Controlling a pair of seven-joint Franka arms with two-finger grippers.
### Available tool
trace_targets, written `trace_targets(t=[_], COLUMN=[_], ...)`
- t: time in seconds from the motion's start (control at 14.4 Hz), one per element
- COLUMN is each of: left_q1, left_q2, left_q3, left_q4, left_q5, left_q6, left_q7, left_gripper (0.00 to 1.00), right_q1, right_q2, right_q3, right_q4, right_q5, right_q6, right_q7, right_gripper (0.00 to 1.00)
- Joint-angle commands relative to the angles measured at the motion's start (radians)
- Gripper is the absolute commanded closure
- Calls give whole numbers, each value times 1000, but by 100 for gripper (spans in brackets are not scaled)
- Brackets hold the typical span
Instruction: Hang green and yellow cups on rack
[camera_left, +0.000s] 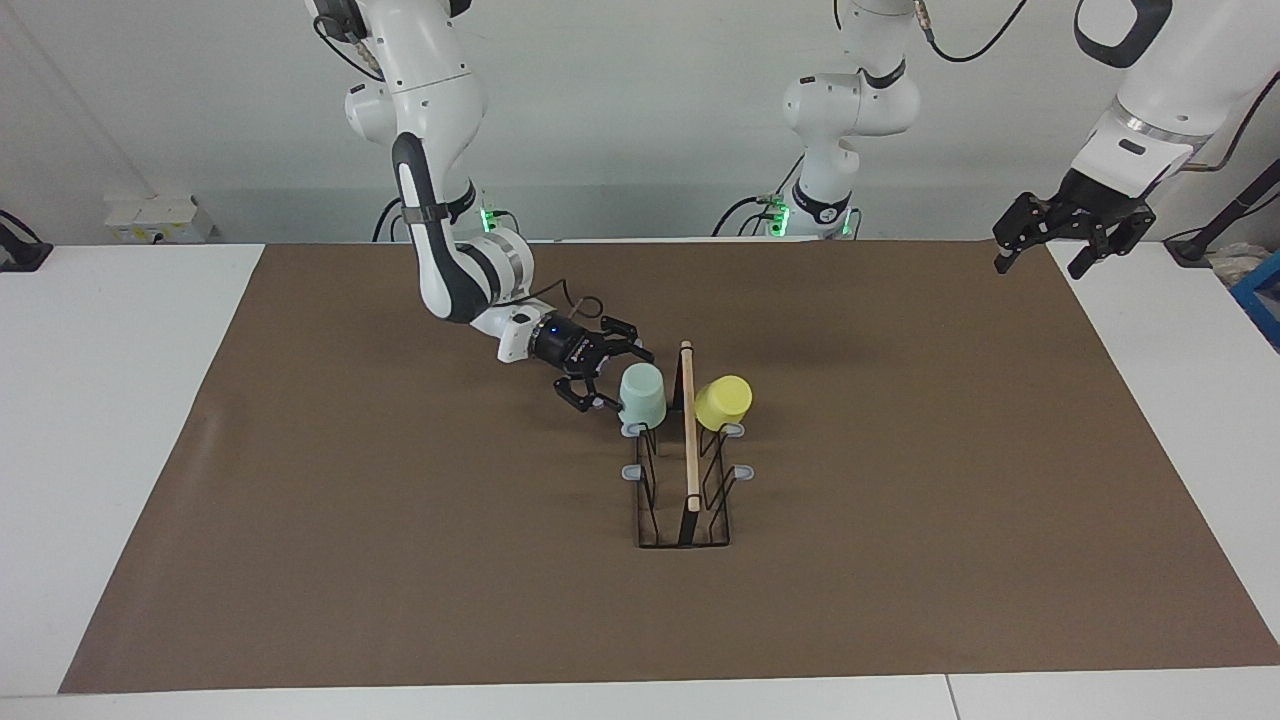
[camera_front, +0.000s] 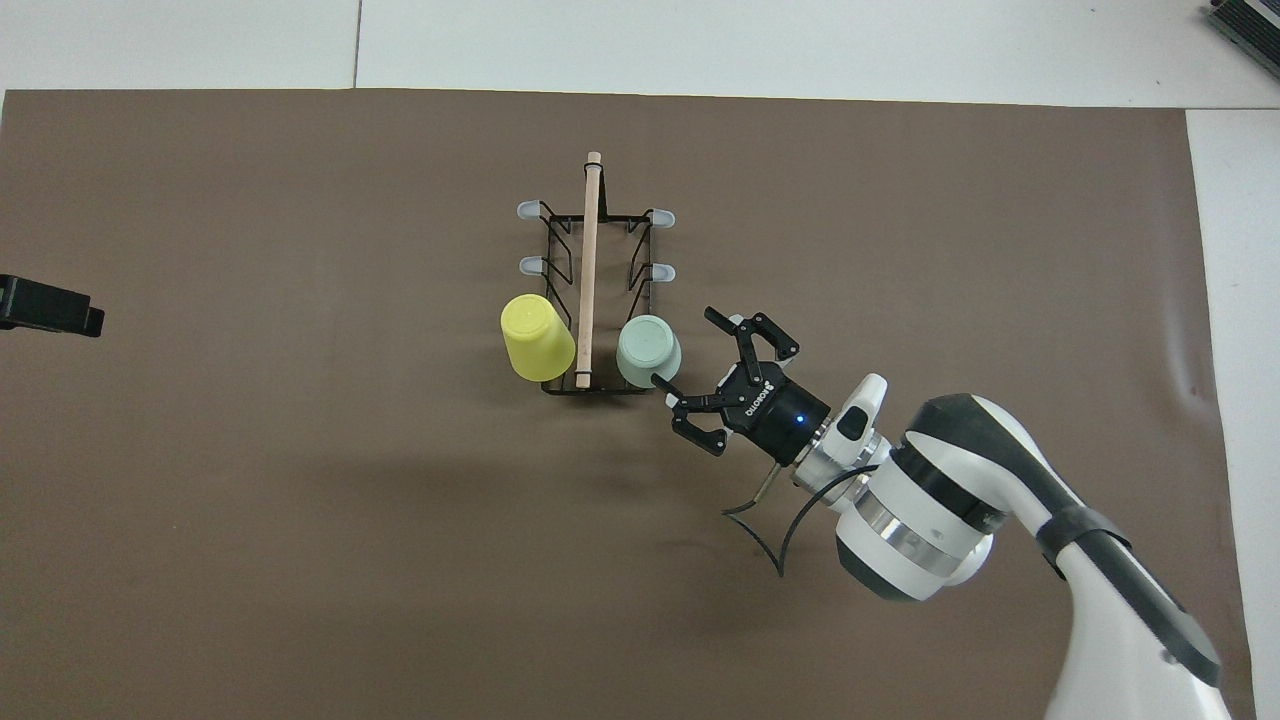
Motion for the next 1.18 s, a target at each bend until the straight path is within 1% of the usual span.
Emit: trace_targets(t=[0.0,0.14,0.21,0.35,0.48,0.55,0.62,0.76,1.11], left_q1=[15,13,13,13,12,12,15,22,22], left_q2=[0,-6,-8,-8,-14,-16,-26,-35,-51], left_q3=[-15,-15,-15,-15,-16,-33,-50,-73,-76], left_q4=[19,6,3,-1,-10,-12,-27,-47,-80], left_q5=[11,11,11,7,7,7,7,7,7], left_q6=[-27,-25,-27,-30,-27,-30,-30,-28,-30], left_q7=[-7,-9,-18,-21,-50,-69,-89,-99,-96], left_gripper=[0,0,0,0,0,0,0,0,0], right_q1=[-4,-4,-25,-112,-180,-230,-257,-303,-331], right_q2=[-83,-103,-103,-103,-104,-109,-111,-111,-109], right_q3=[5,2,1,4,2,4,4,4,2], right_q4=[-21,-5,17,78,113,139,152,178,242], right_q5=[-55,-79,-143,-348,-549,-693,-780,-910,-1168], right_q6=[48,68,68,68,62,51,41,-10,-19], right_q7=[60,71,72,104,205,266,317,403,592], right_gripper=[0,0,0,0,0,0,0,0,0])
